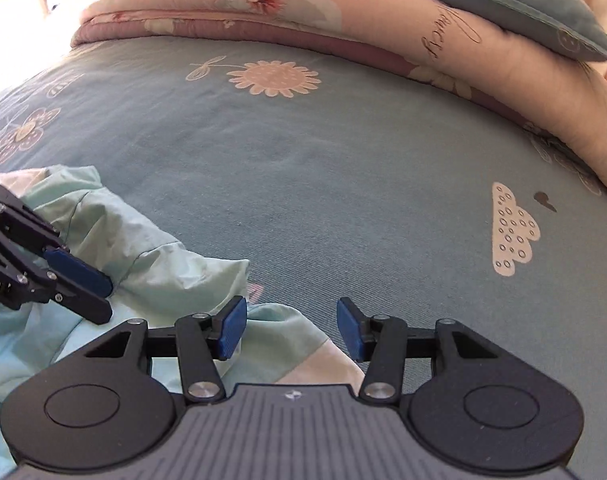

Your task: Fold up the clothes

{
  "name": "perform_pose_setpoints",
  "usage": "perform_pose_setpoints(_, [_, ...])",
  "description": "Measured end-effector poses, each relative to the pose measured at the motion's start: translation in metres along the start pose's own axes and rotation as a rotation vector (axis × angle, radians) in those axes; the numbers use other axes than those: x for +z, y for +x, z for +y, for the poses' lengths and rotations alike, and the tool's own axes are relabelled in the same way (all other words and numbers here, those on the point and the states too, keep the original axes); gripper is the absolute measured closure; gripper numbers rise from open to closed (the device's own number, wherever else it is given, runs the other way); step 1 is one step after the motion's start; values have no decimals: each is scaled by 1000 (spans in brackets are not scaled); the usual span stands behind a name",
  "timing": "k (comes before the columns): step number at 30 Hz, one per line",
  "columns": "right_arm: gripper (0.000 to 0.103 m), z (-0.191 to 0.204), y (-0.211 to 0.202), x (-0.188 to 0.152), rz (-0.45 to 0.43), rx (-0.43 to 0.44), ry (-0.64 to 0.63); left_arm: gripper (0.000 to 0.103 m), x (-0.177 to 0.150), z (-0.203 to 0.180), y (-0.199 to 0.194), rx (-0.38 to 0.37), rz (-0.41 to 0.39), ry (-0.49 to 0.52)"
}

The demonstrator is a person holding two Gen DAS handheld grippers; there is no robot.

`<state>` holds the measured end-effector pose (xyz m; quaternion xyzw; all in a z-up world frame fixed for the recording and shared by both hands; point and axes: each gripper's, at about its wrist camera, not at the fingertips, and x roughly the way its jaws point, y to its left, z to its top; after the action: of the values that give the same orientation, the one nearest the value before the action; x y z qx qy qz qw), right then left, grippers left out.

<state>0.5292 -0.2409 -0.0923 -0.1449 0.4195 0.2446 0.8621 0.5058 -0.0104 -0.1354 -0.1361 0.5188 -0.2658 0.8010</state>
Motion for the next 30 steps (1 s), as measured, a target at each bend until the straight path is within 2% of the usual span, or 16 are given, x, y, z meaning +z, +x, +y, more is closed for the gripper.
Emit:
perform_pose_setpoints(2, [48, 14, 7, 0, 11, -20, -149, 73, 1, 5, 0, -14, 8, -18])
perform_pose_setpoints(4, [48, 23, 13, -3, 18, -22, -281, 80, 1, 14, 0, -21, 14, -50])
perform_pose_setpoints(5, [48, 28, 14, -4, 20, -10, -339, 87, 1, 19, -1, -25, 17, -77])
perform_pose_setpoints(8, [47, 33, 17, -6, -9, -19, -428, 96, 1, 31, 2, -39, 20, -158])
perform_pose_setpoints(13, [46, 37, 31, 5, -55, -119, -375, 95, 5, 25, -2, -32, 20, -182])
perform_pose_setpoints(15, [45, 37, 40, 5, -61, -124, -337, 78, 6, 19, -4, -38, 15, -170])
perform_pose_setpoints(16, [40, 34, 41, 5, -68, -129, -299, 74, 7, 15, -5, -41, 17, -147])
perform_pose_setpoints(17, [40, 29, 39, 5, -68, -127, -253, 68, 8, 9, -6, -36, 19, -114])
perform_pose_setpoints(20, [40, 11, 30, 5, -47, -134, -42, 66, 12, -10, -13, 10, 12, -1])
perform_pose_setpoints(22, [40, 2, 18, 3, -43, -154, 50, 65, 14, -20, -21, 42, -7, 63])
perform_pose_setpoints(24, [41, -7, 2, 3, -40, -173, 147, 58, 15, -27, -33, 76, -45, 118])
perform_pose_setpoints(26, [45, -10, -19, 1, -75, -118, 236, 55, 17, -33, -42, 109, -84, 168])
perform_pose_setpoints(27, [50, -10, -27, 1, -98, -70, 267, 54, 17, -32, -44, 117, -95, 186])
perform_pose_setpoints(28, [56, -8, -30, 4, -114, 24, 303, 53, 18, -31, -45, 125, -102, 198])
perform_pose_setpoints(30, [58, -1, -31, 9, -133, 196, 353, 51, 19, -25, -42, 136, -94, 196])
